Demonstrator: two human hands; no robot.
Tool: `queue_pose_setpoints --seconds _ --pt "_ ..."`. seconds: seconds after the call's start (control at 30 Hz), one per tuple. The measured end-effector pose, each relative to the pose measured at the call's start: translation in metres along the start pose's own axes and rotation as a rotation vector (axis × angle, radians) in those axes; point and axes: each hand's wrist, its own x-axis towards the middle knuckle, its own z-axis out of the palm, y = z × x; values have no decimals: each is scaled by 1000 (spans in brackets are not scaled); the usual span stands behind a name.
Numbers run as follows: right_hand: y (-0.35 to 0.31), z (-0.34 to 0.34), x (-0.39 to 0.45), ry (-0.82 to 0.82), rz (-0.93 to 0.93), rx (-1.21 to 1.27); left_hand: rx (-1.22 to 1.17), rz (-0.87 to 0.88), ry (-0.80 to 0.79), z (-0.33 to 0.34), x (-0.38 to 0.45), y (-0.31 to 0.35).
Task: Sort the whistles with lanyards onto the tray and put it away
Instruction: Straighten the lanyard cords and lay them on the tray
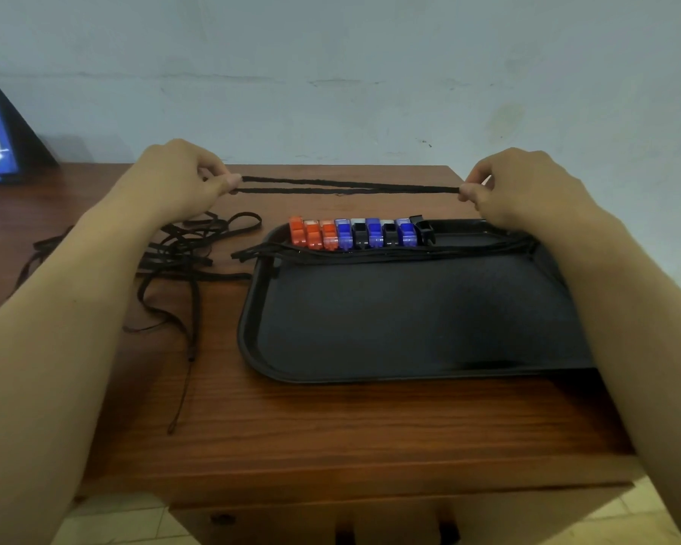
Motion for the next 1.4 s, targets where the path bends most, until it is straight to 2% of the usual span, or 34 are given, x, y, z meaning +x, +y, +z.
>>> queue_pose_setpoints --seconds 0.17,0.43,0.53,0.67,0.9,1.03,1.2,1.23,1.4 --pt "3 1 2 -9 5 -7 -32 6 -5 -1 -2 0" --pt "8 0 6 -48 23 -3 -79 0 -97 -4 -2 -1" --pt "11 -3 6 -14 24 -19 -177 21 -105 -5 -1 -2" --pt "16 -4 8 -7 54 -14 -107 4 -79 -3 1 -4" --pt "22 -2 11 2 76 48 -130 7 -123 2 2 -7" --pt "22 0 15 16 82 55 -268 14 -130 -3 2 -7" --pt "27 -2 16 5 136 -34 -825 57 -224 -11 -3 3" --pt "30 -3 17 -12 159 -62 -863 74 -229 -12 -3 3" --pt "42 -5 18 -79 249 -105 -655 63 -295 -8 -2 -8"
